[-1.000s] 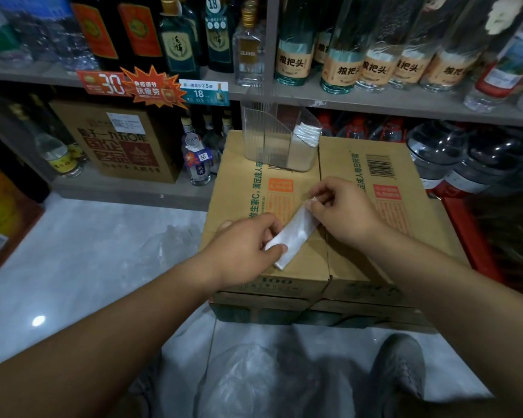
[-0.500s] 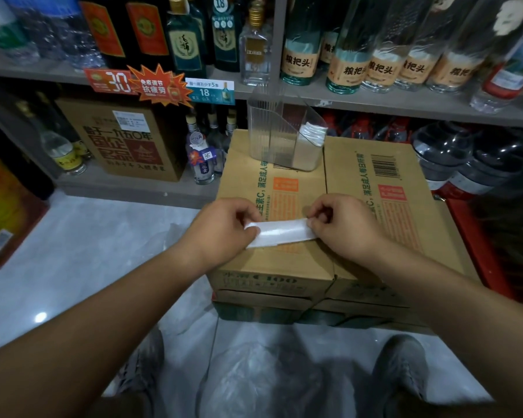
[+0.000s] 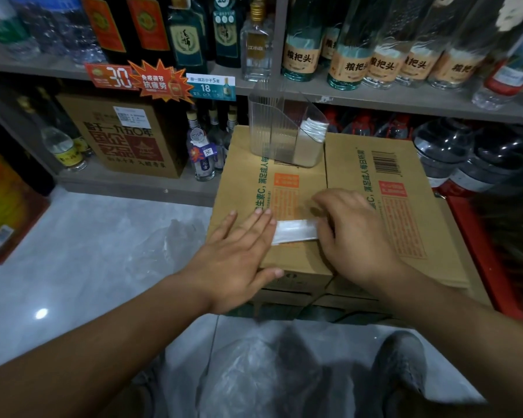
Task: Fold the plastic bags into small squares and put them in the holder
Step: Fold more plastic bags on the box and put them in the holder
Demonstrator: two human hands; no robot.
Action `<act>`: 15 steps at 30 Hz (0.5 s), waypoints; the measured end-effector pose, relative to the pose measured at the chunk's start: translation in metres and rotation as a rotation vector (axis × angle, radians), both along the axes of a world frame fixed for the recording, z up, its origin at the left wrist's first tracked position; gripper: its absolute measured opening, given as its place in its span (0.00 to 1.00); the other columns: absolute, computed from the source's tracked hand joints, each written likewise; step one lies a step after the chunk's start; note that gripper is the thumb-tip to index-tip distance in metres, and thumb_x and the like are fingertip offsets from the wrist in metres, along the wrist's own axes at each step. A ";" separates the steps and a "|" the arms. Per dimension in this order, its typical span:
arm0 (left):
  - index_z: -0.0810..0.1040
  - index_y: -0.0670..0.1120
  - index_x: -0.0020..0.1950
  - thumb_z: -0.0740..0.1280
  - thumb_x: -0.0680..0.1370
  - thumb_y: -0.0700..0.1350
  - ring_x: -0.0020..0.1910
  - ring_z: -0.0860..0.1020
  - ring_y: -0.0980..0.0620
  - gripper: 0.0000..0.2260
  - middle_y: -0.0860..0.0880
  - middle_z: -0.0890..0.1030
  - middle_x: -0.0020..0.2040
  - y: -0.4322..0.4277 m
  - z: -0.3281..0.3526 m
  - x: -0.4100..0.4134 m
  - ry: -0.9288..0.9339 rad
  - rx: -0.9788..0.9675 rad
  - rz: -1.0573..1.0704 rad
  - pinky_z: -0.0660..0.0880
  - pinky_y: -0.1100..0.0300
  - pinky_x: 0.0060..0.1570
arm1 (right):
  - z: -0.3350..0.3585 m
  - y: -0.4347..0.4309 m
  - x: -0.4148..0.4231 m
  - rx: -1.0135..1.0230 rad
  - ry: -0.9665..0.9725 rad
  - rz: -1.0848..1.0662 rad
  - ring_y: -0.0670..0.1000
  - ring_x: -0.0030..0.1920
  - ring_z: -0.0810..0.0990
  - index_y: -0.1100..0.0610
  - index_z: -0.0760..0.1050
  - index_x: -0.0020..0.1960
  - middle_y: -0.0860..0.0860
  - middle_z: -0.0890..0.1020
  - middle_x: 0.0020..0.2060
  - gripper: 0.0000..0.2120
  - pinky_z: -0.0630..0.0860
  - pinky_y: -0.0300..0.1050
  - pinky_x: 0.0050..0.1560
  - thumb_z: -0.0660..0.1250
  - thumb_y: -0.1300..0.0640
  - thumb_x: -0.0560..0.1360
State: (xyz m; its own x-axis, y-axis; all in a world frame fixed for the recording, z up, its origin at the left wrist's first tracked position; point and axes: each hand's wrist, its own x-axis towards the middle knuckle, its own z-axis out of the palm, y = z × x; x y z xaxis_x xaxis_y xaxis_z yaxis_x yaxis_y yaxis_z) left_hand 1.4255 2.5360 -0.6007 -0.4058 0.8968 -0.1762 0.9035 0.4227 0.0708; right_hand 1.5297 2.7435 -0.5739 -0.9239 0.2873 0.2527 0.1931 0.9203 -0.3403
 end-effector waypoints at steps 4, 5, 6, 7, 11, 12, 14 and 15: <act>0.31 0.46 0.81 0.32 0.77 0.68 0.78 0.29 0.55 0.39 0.48 0.33 0.81 0.001 -0.002 0.003 -0.005 0.036 0.021 0.34 0.47 0.78 | -0.004 -0.016 0.012 0.079 -0.285 0.214 0.48 0.80 0.54 0.51 0.56 0.81 0.46 0.61 0.80 0.27 0.54 0.49 0.76 0.54 0.45 0.84; 0.31 0.46 0.81 0.32 0.77 0.68 0.79 0.30 0.55 0.39 0.48 0.33 0.82 0.001 -0.003 0.003 -0.024 0.050 0.028 0.34 0.47 0.78 | -0.008 -0.017 0.014 0.094 -0.337 0.219 0.47 0.81 0.50 0.51 0.51 0.82 0.46 0.57 0.81 0.29 0.50 0.46 0.78 0.52 0.43 0.84; 0.31 0.46 0.81 0.33 0.77 0.68 0.79 0.31 0.56 0.39 0.49 0.33 0.82 0.001 -0.003 0.002 -0.049 0.065 0.036 0.34 0.48 0.78 | -0.010 -0.017 0.015 0.102 -0.358 0.219 0.46 0.81 0.48 0.52 0.48 0.82 0.47 0.56 0.81 0.30 0.47 0.45 0.78 0.51 0.42 0.84; 0.33 0.46 0.82 0.35 0.78 0.68 0.79 0.32 0.56 0.39 0.49 0.34 0.82 0.001 -0.002 0.001 -0.077 0.086 0.042 0.34 0.49 0.79 | -0.010 -0.016 0.017 0.092 -0.354 0.219 0.46 0.81 0.48 0.52 0.47 0.82 0.49 0.56 0.81 0.31 0.45 0.44 0.78 0.51 0.42 0.84; 0.56 0.47 0.82 0.55 0.82 0.61 0.80 0.54 0.51 0.32 0.48 0.55 0.83 -0.004 0.006 -0.009 -0.175 0.292 0.075 0.47 0.56 0.78 | -0.011 -0.012 0.018 0.054 -0.291 0.243 0.47 0.81 0.50 0.52 0.54 0.80 0.50 0.58 0.80 0.28 0.45 0.43 0.78 0.53 0.43 0.84; 0.62 0.48 0.79 0.58 0.81 0.59 0.78 0.60 0.50 0.29 0.49 0.63 0.80 -0.006 0.008 -0.013 -0.171 0.335 0.077 0.53 0.57 0.75 | -0.013 -0.010 0.018 0.063 -0.281 0.259 0.46 0.81 0.49 0.51 0.59 0.78 0.49 0.58 0.81 0.25 0.46 0.44 0.78 0.52 0.43 0.84; 0.71 0.51 0.72 0.61 0.78 0.59 0.70 0.68 0.51 0.24 0.52 0.73 0.71 -0.011 0.010 -0.019 -0.159 0.362 0.055 0.63 0.54 0.68 | -0.017 -0.006 0.019 0.080 -0.279 0.281 0.47 0.81 0.50 0.49 0.65 0.72 0.47 0.58 0.81 0.20 0.47 0.45 0.78 0.51 0.43 0.84; 0.74 0.53 0.69 0.62 0.77 0.61 0.67 0.70 0.53 0.23 0.54 0.75 0.67 -0.014 0.011 -0.022 -0.161 0.357 0.040 0.66 0.53 0.65 | -0.018 -0.004 0.019 0.084 -0.277 0.282 0.48 0.81 0.50 0.49 0.67 0.71 0.47 0.59 0.81 0.20 0.48 0.46 0.78 0.51 0.42 0.84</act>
State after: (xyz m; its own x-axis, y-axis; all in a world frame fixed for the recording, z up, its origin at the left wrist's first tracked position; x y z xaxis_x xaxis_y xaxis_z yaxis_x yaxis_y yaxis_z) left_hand 1.4031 2.5221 -0.5898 -0.4339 0.8974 0.0802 0.8524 0.3801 0.3591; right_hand 1.5489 2.7396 -0.5915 -1.0000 0.0018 -0.0048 0.0029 0.9726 -0.2325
